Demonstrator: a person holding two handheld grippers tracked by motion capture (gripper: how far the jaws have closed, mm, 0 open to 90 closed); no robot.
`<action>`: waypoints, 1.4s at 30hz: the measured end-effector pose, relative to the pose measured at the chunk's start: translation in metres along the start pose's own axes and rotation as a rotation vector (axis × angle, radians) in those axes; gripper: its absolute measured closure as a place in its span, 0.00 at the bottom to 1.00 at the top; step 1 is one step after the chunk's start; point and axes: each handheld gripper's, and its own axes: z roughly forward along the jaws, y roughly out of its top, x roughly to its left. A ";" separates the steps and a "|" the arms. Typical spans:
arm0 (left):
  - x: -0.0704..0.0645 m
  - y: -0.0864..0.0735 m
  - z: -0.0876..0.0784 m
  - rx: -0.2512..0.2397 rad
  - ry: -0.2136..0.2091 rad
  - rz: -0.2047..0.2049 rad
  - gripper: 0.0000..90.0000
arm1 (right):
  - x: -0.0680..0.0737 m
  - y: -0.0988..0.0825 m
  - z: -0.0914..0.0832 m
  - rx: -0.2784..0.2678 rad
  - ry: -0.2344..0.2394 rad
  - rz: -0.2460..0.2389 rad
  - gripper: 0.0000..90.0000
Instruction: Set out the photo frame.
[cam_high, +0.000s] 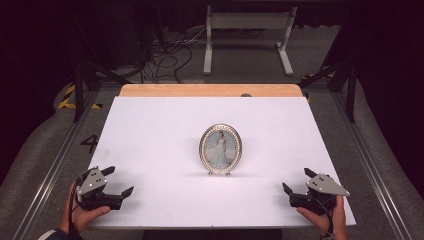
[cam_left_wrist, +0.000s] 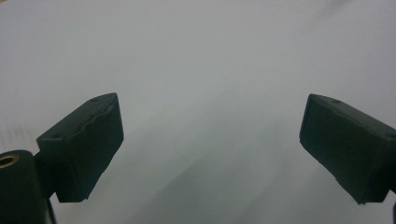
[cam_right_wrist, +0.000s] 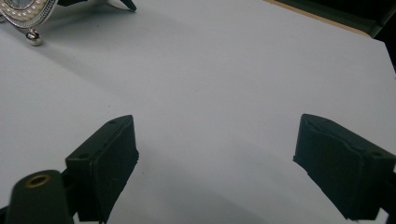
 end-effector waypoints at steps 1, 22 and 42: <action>0.000 0.000 0.000 0.000 -0.002 0.002 0.08 | 0.000 0.000 0.000 0.000 -0.001 0.000 0.14; -0.002 0.000 0.002 0.016 -0.004 0.011 0.07 | 0.001 0.000 0.002 0.004 0.001 0.003 0.14; -0.004 0.001 0.003 0.025 0.000 0.022 0.08 | 0.000 0.000 0.002 0.006 -0.003 0.002 0.14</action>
